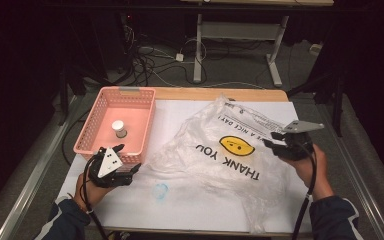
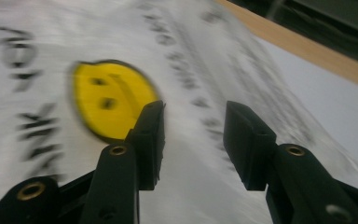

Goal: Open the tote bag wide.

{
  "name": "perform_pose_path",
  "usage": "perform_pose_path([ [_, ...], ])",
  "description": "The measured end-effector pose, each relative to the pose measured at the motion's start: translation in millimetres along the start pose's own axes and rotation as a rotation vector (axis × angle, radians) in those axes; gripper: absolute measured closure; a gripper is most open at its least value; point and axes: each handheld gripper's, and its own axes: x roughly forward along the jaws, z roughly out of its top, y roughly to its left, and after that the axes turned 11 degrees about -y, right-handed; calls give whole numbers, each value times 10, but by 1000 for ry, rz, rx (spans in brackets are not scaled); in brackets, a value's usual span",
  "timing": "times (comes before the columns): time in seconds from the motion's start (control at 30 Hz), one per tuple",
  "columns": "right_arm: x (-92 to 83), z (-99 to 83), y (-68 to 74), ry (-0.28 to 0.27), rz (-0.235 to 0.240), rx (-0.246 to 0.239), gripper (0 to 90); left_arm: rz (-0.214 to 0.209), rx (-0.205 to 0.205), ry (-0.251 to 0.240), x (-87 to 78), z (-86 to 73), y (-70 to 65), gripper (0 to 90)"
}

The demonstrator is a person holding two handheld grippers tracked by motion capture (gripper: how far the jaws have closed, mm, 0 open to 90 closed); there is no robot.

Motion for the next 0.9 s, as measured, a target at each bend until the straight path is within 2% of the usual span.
perform_pose_path([
  [0.1, 8, 119, 378, -23, 114, -97, 565, -2, 3, 1, 0, 2, -10, 190],
  [0.17, 51, 156, 638, 3, 182, -155, 549, -6, 7, 3, 1, 4, -16, 190],
  [0.27, 117, 173, 960, 21, 303, -199, 527, -13, 4, 4, 4, 0, -19, 190],
  [0.4, 271, 133, 1286, 89, 383, -282, 481, -19, 3, 5, 10, -2, -21, 190],
  [0.5, 414, 74, 1400, 158, 401, -311, 461, -21, 1, 5, 12, -3, -21, 190],
  [0.6, 521, 34, 1448, 216, 376, -346, 456, -25, 1, 8, 28, -7, -28, 190],
  [0.8, 610, -37, 1504, 276, 434, -376, 479, -29, 1, 11, 34, -10, -25, 190],
  [0.9, 631, -55, 1536, 284, 449, -386, 487, -29, 1, 11, 33, -10, -24, 190],
])
